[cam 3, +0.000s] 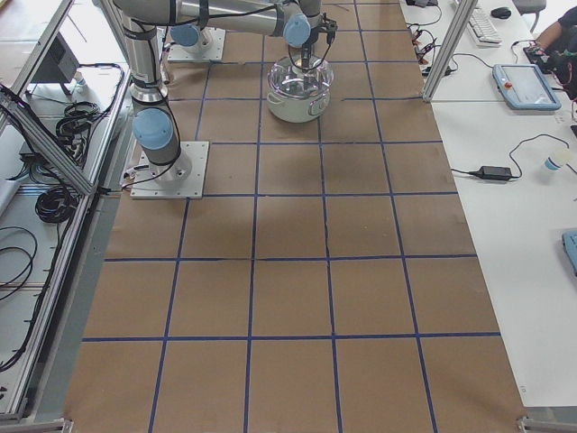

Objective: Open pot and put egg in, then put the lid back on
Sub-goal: 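Lower the glass lid onto the pot with the right gripper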

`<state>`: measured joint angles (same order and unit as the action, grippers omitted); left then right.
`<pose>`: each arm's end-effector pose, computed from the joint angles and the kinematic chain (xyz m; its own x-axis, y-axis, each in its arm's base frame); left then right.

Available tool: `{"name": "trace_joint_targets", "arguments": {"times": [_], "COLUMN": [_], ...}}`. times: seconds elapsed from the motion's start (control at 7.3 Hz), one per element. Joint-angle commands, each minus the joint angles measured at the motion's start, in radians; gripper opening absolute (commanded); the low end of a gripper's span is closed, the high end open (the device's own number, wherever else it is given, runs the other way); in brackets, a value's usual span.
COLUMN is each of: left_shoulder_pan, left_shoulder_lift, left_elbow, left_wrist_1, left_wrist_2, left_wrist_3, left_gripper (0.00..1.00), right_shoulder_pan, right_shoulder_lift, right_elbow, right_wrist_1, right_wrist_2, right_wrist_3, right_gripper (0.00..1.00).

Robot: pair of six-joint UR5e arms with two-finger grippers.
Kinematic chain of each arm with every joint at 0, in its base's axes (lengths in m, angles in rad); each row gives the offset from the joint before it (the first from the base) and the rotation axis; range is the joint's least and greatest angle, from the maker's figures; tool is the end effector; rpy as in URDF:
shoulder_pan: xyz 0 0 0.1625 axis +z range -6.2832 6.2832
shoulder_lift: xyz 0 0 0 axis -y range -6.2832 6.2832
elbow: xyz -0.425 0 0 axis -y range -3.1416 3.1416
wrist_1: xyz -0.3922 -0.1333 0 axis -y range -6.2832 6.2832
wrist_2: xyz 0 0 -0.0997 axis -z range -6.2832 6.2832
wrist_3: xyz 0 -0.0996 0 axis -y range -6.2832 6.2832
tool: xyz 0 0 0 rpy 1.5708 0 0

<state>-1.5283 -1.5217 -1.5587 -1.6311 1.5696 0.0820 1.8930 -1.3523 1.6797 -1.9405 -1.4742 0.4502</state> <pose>-0.1133 -0.4756 0.5115 -0.9992 0.0395 0.0011 0.0395 0.9992 -0.0010 0.3152 -0.4928 0.3564 -0.9866 0.1251 -0.1052 0.1254 0.9921 0.0038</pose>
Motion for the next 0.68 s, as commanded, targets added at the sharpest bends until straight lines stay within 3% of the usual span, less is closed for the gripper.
{"name": "trace_joint_targets", "arguments": {"times": [0.0, 0.55], "left_shoulder_pan": [0.0, 0.002], "left_shoulder_lift": [0.0, 0.0], "left_elbow": [0.0, 0.0], "left_wrist_1": [0.0, 0.002], "left_wrist_2": [0.006, 0.003], "left_wrist_3": [0.001, 0.001], "left_gripper": [1.0, 1.0], "right_shoulder_pan": [0.003, 0.006], "right_shoulder_lift": [-0.001, -0.01], "right_elbow": [0.0, 0.002], "right_wrist_1": [0.001, 0.028], "right_wrist_2": [-0.002, 0.0], "right_wrist_3": [0.008, 0.012], "right_gripper": [0.33, 0.33]}}
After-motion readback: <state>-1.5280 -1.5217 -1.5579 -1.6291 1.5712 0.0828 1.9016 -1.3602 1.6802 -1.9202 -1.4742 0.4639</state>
